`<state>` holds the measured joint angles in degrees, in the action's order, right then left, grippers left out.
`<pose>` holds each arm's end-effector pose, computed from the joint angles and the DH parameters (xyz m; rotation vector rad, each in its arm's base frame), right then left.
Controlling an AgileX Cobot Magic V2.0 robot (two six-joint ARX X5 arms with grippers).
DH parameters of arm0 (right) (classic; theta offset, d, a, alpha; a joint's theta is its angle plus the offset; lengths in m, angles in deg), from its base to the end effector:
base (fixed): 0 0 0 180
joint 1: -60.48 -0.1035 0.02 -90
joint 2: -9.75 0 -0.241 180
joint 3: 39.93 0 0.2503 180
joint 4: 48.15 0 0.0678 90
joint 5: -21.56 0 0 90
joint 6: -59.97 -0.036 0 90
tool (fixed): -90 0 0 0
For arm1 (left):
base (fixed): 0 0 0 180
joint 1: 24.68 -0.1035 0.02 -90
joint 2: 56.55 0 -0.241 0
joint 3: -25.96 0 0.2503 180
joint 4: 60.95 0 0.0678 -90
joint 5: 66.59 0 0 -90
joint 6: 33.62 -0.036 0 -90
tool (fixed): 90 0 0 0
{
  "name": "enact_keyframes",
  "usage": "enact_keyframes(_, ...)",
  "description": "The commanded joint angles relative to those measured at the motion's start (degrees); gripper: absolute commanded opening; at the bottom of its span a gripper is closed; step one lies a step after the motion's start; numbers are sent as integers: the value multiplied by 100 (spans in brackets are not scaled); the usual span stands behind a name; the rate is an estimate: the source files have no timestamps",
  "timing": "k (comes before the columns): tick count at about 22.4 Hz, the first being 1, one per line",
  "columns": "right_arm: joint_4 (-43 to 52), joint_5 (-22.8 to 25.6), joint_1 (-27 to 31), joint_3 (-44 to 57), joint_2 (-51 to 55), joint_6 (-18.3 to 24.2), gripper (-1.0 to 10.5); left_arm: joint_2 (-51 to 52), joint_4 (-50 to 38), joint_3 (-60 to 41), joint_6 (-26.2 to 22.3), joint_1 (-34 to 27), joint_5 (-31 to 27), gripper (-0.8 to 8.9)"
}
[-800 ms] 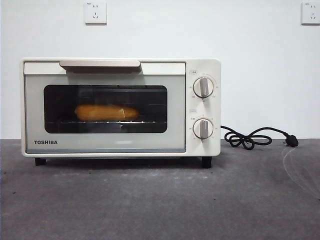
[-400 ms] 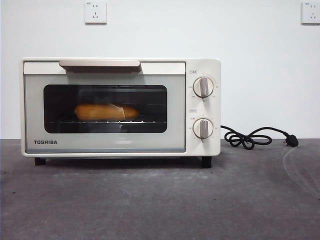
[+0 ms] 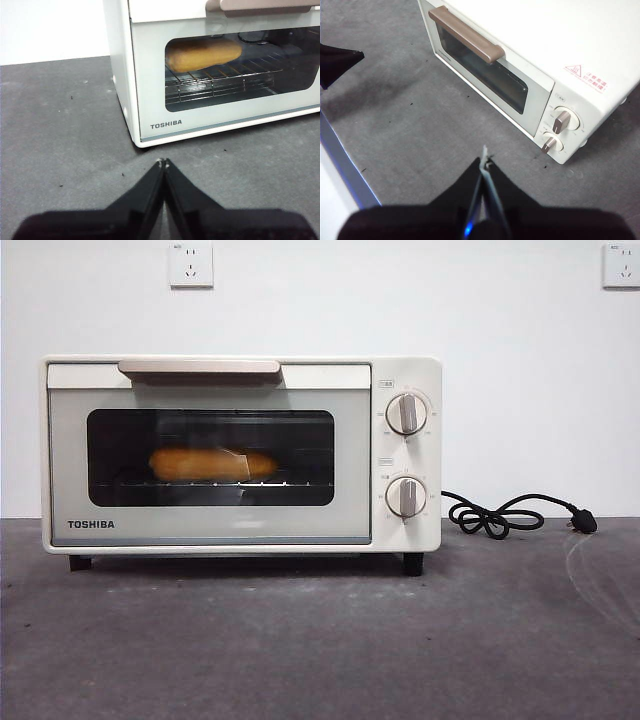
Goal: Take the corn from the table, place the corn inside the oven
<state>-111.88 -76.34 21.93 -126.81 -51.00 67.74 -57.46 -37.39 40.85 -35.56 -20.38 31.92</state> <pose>0.1603 0.1341 0.3609 -0.3018 0.5973 0.8253 0.1231 -0.0146 0.1506 0.0275 0.1636 -0.2259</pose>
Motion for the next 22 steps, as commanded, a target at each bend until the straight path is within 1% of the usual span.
enact_keyframes(1, 17, 2, 0, 0, -13, -7, -12, -2, -57, -44, -70, 13, 2, -4)
enact_keyframes(11, 17, 4, 0, 0, -13, 2, -11, -2, -55, -44, -70, 13, 2, -4)
enact_keyframes(13, 4, 247, 0, -2, -13, 391, -11, -2, -57, -44, -70, 13, 2, -4)
enact_keyframes(14, 11, 407, 0, -2, -13, 466, -10, -2, -57, -44, -70, 13, 2, -4)
enact_keyframes(17, 107, 802, 4, -2, -13, 450, 1, -2, -55, -44, -70, 13, 2, -4)
enact_keyframes(18, 109, 975, 35, -2, -7, 518, 1, -2, -57, -44, -70, 13, 2, -4)
enact_keyframes(20, 103, 1172, 164, 2, 28, 844, 1, -2, -55, -44, -70, 13, 2, -4)
enact_keyframes(22, 107, 1134, 433, 2, 28, 1276, 1, -2, -57, -44, -70, 13, 2, -4)
